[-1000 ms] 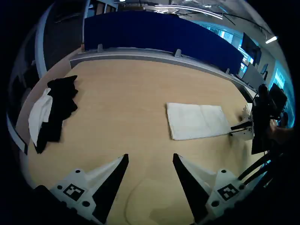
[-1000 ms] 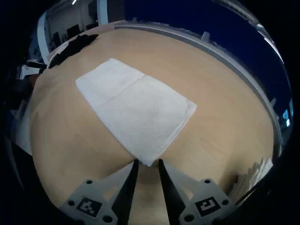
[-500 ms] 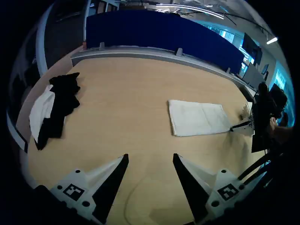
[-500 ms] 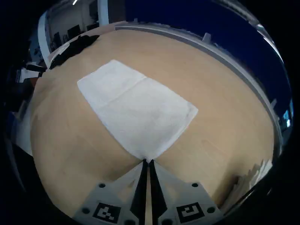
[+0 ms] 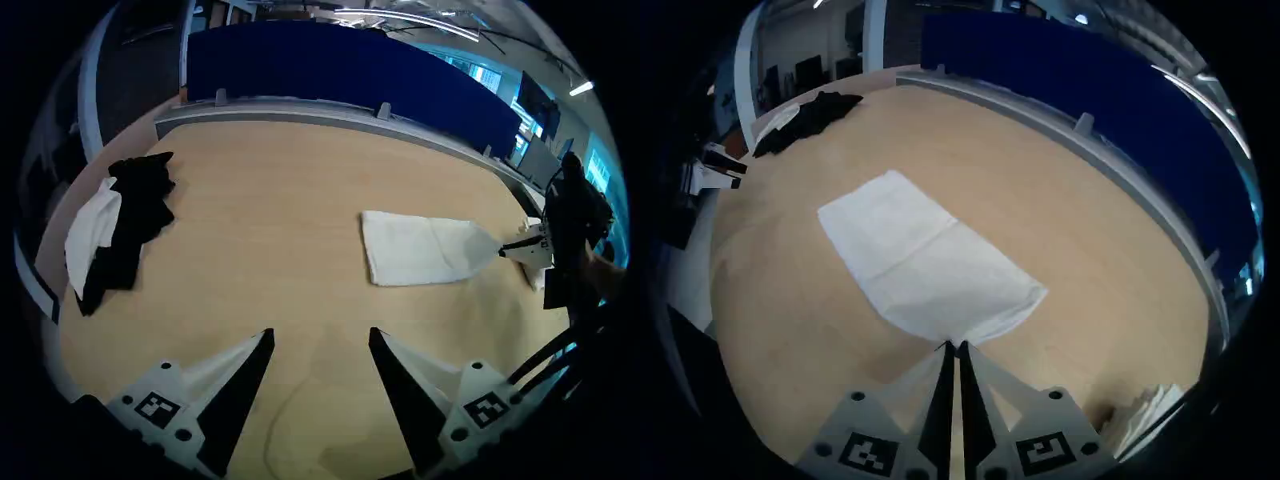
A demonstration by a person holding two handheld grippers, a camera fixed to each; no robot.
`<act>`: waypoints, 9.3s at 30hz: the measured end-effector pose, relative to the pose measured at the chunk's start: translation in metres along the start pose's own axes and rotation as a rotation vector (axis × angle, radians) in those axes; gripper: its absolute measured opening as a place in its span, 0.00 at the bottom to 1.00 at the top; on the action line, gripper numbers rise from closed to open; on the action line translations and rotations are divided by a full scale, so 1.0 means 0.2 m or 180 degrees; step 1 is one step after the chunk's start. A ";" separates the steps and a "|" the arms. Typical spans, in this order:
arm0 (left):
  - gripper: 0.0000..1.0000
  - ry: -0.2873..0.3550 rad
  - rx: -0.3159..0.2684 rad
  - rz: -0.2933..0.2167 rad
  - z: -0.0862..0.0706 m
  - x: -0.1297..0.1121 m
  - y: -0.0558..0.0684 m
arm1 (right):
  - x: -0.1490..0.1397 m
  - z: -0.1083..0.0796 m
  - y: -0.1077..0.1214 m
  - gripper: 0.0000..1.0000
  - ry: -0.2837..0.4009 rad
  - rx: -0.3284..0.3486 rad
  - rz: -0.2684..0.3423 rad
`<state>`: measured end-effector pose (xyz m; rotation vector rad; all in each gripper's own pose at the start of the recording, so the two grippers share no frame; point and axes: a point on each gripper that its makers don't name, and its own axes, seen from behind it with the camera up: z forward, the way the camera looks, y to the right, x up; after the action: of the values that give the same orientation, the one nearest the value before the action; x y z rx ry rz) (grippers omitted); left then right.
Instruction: Fold towel
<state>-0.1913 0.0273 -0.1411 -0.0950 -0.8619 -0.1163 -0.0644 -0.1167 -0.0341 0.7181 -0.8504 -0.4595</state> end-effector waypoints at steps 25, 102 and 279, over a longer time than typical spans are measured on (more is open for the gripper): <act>0.87 0.0061 0.0054 -0.0110 -0.13 -0.03 -0.04 | 0.55 0.00 -0.22 0.04 0.0291 0.0195 -0.0684; 0.87 0.0243 0.0182 -0.0317 -0.23 -0.03 -0.10 | 0.19 0.40 -0.56 0.73 -0.0086 0.0346 -0.0059; 0.87 0.0254 -0.0024 0.0074 -0.09 0.25 0.31 | -0.34 -1.15 1.17 0.03 0.0475 -0.1034 0.0848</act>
<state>-0.1379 0.0838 -0.1170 -0.1069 -0.7806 -0.1008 0.1008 0.1718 -0.0022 0.3289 -0.6973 -0.2909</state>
